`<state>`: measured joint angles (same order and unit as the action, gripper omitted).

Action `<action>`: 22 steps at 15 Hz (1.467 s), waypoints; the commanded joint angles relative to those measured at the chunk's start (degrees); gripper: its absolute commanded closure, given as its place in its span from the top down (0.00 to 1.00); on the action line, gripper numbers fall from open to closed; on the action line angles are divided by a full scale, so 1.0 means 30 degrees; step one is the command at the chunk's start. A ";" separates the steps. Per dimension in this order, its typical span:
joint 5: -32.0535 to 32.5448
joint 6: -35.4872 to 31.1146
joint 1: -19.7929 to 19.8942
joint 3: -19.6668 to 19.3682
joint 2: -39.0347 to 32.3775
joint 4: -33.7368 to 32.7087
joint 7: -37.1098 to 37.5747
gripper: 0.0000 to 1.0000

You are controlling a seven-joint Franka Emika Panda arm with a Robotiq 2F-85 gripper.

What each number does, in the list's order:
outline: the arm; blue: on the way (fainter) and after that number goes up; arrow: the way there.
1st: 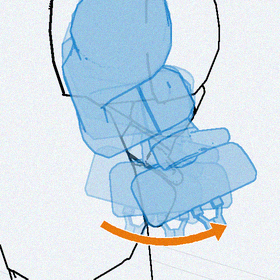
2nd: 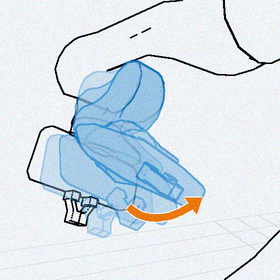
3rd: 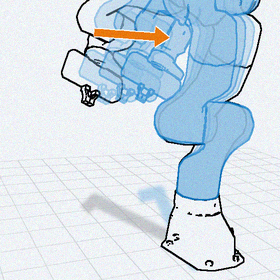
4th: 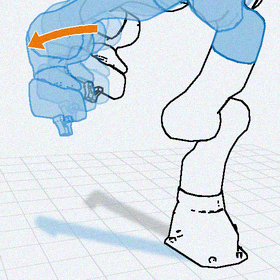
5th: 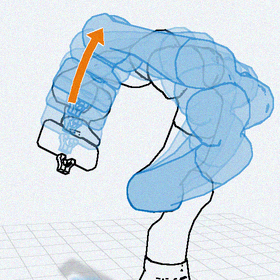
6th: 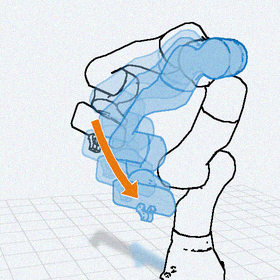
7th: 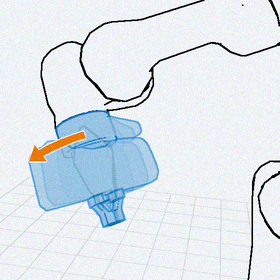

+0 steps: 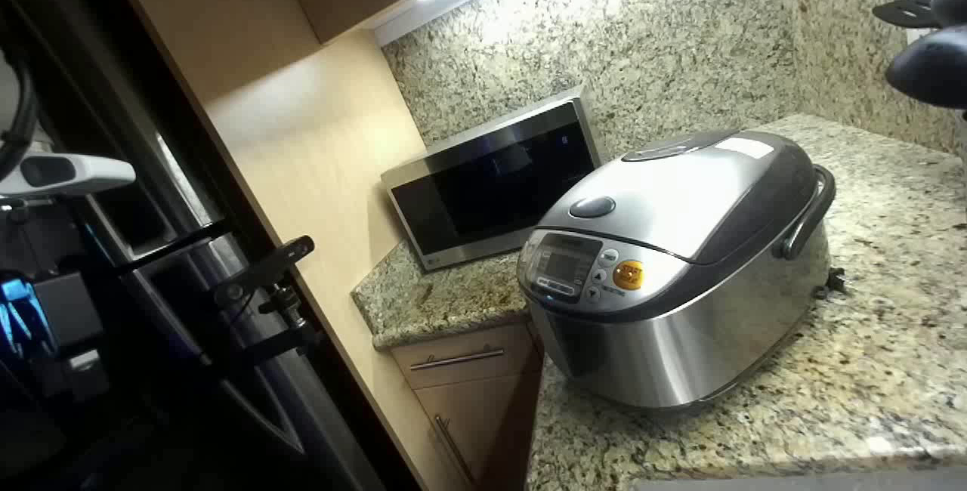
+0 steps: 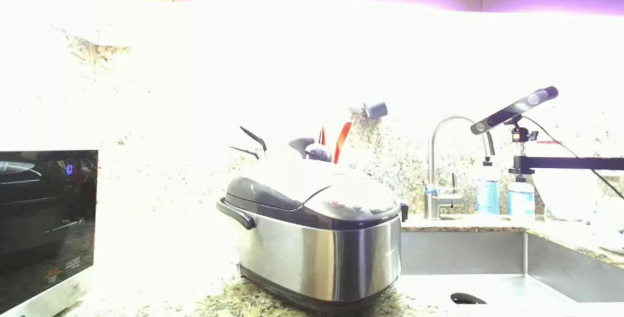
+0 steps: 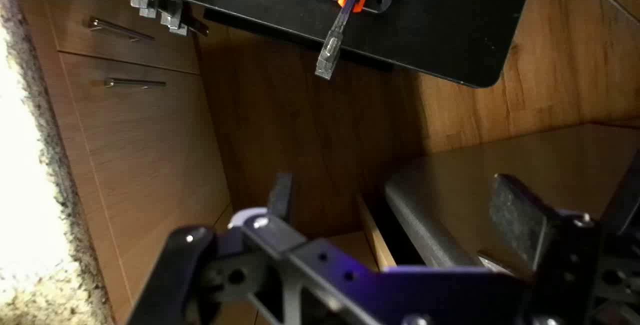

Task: Pick up an orange ladle and put it on the counter top

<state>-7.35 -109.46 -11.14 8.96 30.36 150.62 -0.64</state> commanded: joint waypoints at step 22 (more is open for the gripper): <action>0.3442 -1.4104 0.7198 0.1051 -0.2903 -0.2621 1.3014 1.00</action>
<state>-0.63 -147.43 5.64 9.98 24.91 146.29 31.59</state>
